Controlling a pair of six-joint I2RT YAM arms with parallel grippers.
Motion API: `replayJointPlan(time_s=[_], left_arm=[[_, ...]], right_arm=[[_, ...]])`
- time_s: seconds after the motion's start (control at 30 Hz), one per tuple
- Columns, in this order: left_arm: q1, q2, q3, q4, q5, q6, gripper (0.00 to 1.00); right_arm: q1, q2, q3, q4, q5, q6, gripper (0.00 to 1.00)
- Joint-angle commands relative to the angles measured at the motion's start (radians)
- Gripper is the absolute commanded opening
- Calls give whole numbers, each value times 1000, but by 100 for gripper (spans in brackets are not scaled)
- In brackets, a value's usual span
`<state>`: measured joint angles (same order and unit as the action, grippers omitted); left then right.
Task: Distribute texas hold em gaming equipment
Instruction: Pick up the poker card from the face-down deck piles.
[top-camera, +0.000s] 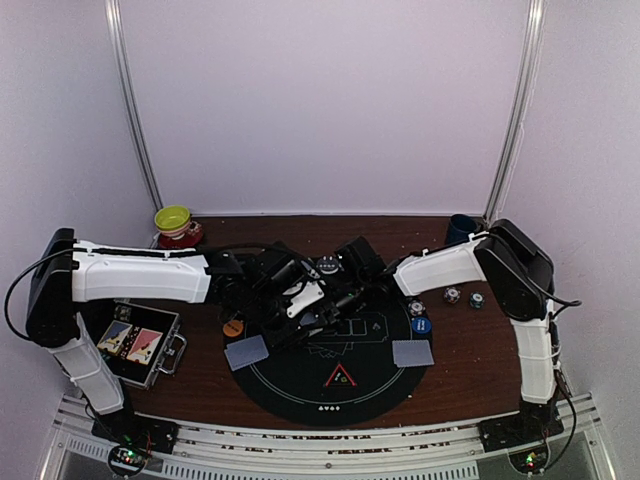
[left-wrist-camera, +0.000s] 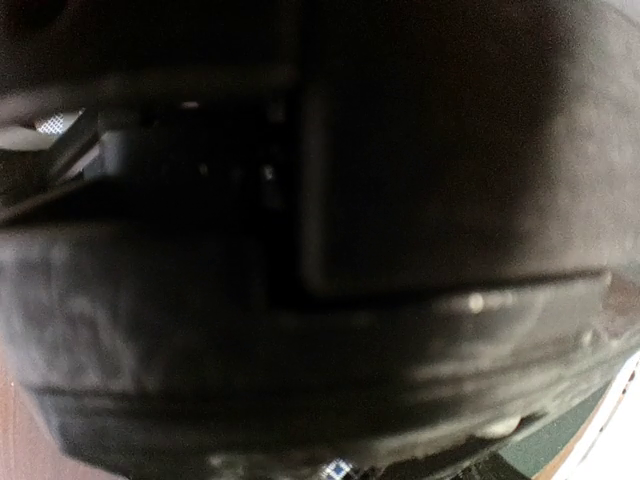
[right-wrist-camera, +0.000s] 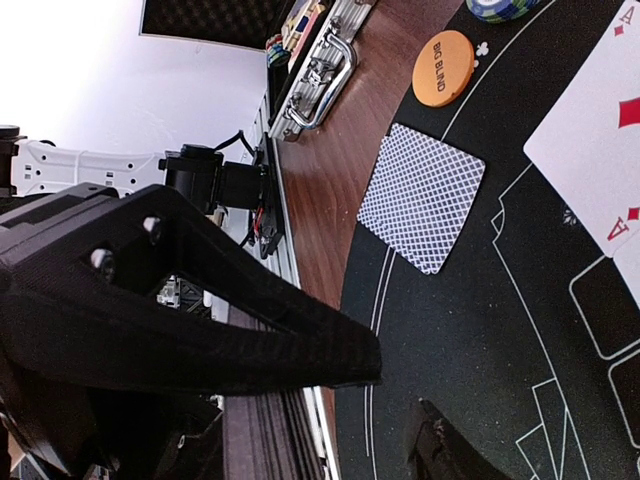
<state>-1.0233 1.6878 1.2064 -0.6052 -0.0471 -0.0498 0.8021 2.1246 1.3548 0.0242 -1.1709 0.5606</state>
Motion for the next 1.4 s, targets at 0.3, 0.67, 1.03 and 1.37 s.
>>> replayJointPlan(time_s=[0.3,0.67,1.03,1.37], left_arm=[[-6,-25,-17,6,-32,4,65],[-6,-20,-22,4,-50,-1,65],[-6,-21,-24,3,-51,-8,65],[-6,-23,-30,3,-57,-9,65]], right_arm=[[-41,24,21,-115,53,-111,50],[-57,-3,29,-117,-2,-108,48],[-67,-80,31,-141,-20,-140,56],[-92,-102,32,-203,-3,-201,54]])
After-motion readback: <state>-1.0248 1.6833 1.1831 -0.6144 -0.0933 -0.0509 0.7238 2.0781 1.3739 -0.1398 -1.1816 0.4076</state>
